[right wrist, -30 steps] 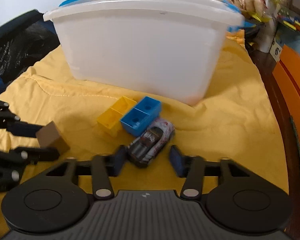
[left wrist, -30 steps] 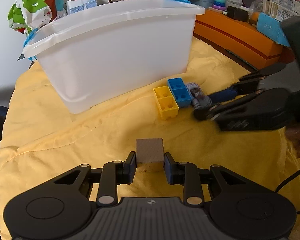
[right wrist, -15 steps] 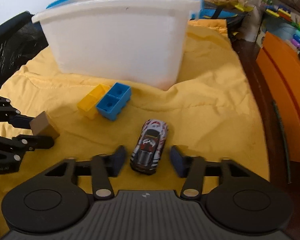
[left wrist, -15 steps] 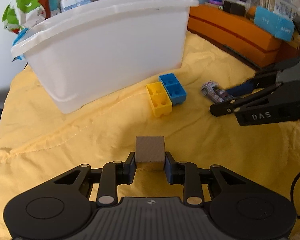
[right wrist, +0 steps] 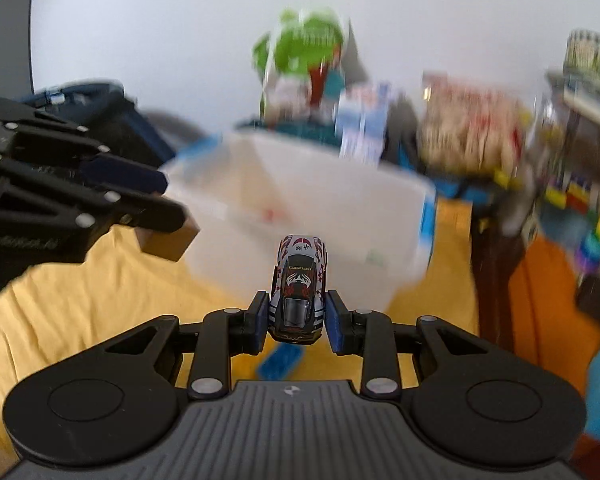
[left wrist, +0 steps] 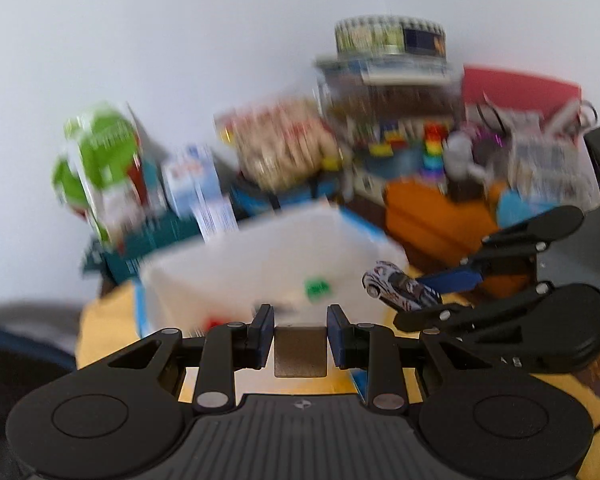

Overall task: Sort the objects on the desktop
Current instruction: 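Lift the brown cube and white race car over the white bin, then open both tools to drop the cube and car into the bin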

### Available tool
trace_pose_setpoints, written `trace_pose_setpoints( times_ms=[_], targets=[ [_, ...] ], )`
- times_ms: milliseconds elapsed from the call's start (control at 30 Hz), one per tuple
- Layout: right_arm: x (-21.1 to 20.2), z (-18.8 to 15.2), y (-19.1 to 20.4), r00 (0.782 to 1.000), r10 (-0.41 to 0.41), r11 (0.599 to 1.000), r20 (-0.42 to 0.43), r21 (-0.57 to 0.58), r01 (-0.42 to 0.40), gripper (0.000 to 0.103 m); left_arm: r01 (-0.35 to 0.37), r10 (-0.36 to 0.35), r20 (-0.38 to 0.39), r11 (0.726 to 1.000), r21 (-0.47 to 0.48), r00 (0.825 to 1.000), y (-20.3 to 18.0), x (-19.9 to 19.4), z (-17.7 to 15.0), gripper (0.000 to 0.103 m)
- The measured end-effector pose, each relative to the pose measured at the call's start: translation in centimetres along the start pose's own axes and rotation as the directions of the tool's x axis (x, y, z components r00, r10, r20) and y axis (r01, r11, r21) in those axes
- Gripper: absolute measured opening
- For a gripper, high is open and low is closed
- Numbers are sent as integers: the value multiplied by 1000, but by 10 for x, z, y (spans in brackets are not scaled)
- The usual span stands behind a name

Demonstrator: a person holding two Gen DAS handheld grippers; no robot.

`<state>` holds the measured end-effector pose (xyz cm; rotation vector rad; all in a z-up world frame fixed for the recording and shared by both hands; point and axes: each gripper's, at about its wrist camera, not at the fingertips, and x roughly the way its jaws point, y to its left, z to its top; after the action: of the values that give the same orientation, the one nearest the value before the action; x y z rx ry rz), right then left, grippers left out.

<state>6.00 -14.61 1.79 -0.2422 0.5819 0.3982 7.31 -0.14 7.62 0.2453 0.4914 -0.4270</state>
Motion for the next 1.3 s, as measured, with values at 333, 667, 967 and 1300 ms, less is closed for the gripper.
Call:
trace_pose_setpoints(
  times_ms=[333, 667, 967, 1300],
  targets=[
    [59, 58, -34, 999, -33, 999, 24, 39, 32, 33, -81, 82, -30, 997, 9, 996, 28, 71, 28, 32],
    [85, 41, -45, 998, -35, 997, -57, 65, 39, 41, -87, 86, -89, 996, -14, 992, 32, 91, 8, 51],
    [34, 6, -48, 999, 1, 998, -44, 69, 2, 41, 9, -8, -90, 1000, 5, 996, 0, 38, -22, 63],
    [43, -60, -31, 981, 23, 997, -191, 71, -10, 34, 145, -106, -244, 979, 146, 964, -66, 81, -86, 59]
  ],
)
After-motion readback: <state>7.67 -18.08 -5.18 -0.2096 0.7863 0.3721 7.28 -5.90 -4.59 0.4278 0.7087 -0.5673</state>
